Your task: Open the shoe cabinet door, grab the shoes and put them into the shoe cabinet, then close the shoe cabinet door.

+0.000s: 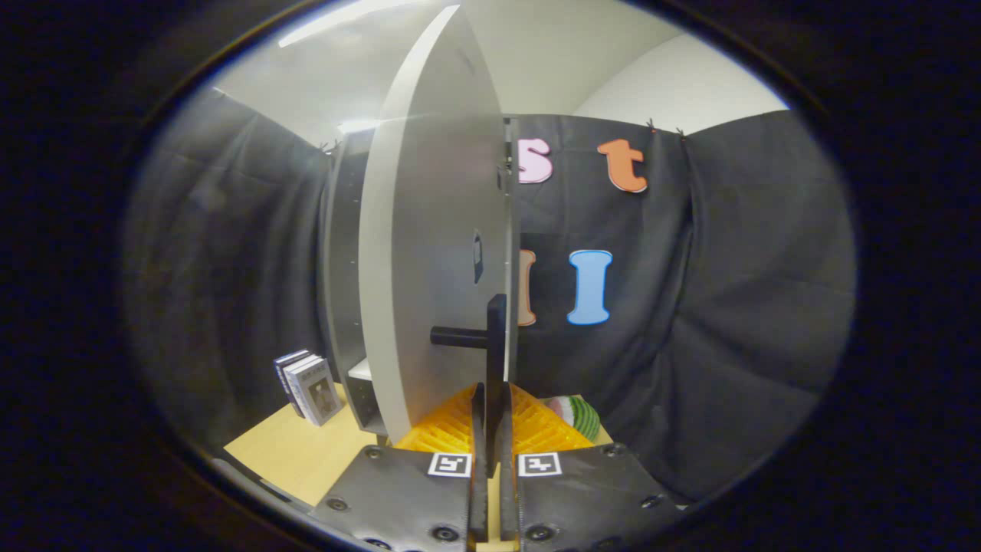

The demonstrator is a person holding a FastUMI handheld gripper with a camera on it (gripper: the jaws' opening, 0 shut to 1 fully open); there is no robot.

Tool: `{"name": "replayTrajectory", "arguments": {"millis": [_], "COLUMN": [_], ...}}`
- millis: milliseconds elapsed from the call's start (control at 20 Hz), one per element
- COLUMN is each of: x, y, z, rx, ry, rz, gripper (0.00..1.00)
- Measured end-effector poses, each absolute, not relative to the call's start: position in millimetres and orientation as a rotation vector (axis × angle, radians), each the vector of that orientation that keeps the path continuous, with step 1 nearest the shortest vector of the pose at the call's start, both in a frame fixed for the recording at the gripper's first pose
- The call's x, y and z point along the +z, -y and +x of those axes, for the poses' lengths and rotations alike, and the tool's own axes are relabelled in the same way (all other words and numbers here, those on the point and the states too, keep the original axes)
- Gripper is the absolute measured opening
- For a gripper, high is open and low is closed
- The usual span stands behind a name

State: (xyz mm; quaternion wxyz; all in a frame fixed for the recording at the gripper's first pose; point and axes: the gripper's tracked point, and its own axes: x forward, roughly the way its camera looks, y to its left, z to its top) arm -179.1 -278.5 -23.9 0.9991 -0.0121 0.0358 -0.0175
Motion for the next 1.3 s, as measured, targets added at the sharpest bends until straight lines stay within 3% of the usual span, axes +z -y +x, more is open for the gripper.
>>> {"name": "replayTrajectory", "arguments": {"millis": [700, 1300], "x": [-29, -32], "y": [328, 295], "z": [-183, -259], "rx": [0.061, 0.011], "ry": [-0.088, -0.021], "rz": [-0.024, -0.062], "gripper": [0.05, 0.07]}}
